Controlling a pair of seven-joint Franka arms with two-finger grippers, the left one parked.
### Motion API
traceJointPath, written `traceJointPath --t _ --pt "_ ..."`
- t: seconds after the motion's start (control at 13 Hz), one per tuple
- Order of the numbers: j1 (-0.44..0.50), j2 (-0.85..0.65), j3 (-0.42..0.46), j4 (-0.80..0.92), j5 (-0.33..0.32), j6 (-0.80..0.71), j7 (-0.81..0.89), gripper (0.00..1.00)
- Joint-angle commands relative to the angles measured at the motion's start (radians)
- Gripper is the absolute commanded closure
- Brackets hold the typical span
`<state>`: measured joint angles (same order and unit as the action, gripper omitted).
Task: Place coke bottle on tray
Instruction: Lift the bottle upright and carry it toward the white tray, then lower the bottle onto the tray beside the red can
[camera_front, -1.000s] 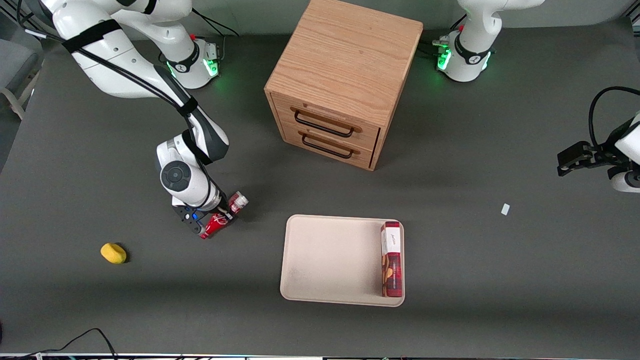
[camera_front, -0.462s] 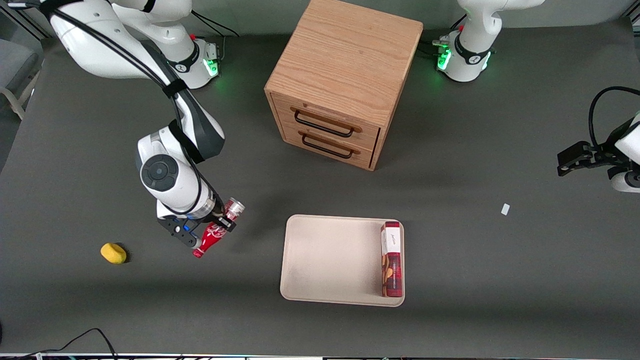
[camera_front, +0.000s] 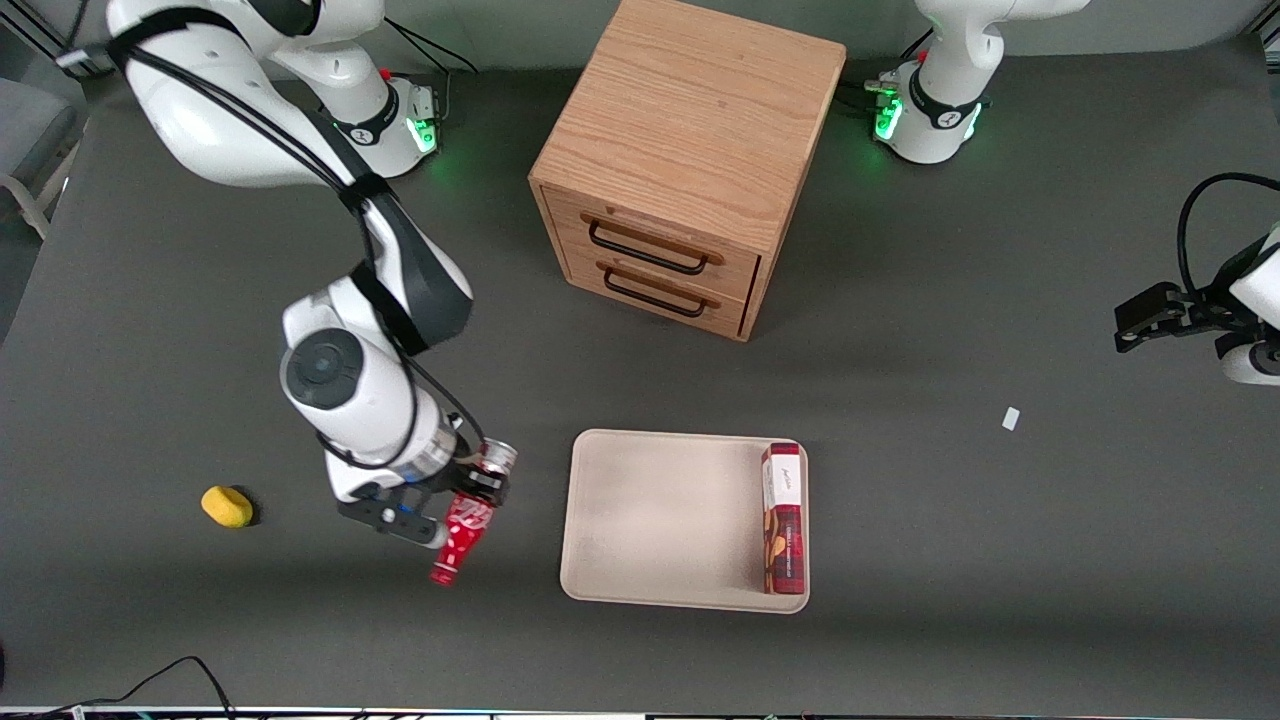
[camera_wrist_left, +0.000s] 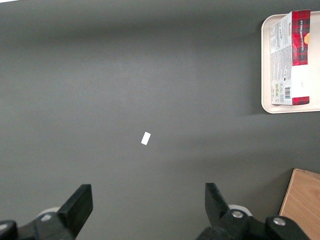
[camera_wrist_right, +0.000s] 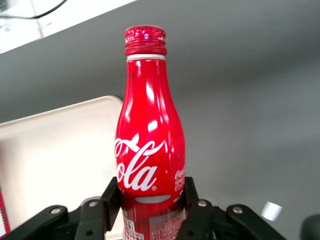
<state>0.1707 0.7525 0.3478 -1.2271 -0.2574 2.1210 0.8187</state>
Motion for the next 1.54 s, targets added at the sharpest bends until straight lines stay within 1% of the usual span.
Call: traceJointPath --t 0.0,0.15,0.38,0.54,0.62,0.85,0.92,1.08,1.23,1.31,1.38,1.46 --pt "0.108 0.19 -0.009 0.277 -0.031 -0.029 -0.068 0.94" --pt "0.128 0.234 -0.004 0.31 -0.028 -0.013 -0.114 0.94" --pt "0.139 0.278 -0.001 0.305 -0.014 -0.012 -0.09 0.91" --pt "0.173 0.31 -0.009 0.307 -0.01 0.005 -0.064 0.82" --pt "0.174 0.323 -0.01 0.307 -0.01 0.016 -0.062 0.73" --pt "0.191 0.361 -0.013 0.302 -0.013 0.039 -0.061 0.62" --pt "0.191 0.366 -0.029 0.299 -0.014 0.039 -0.062 0.57" --pt "0.204 0.379 -0.049 0.298 -0.016 0.039 -0.064 0.52" --pt "0.21 0.387 -0.066 0.298 -0.016 0.065 -0.066 0.49" --pt "0.211 0.39 -0.066 0.298 -0.016 0.069 -0.063 0.46" --pt "0.211 0.392 -0.066 0.298 -0.017 0.069 -0.061 0.34" --pt "0.211 0.392 -0.066 0.298 -0.016 0.069 -0.059 0.17"
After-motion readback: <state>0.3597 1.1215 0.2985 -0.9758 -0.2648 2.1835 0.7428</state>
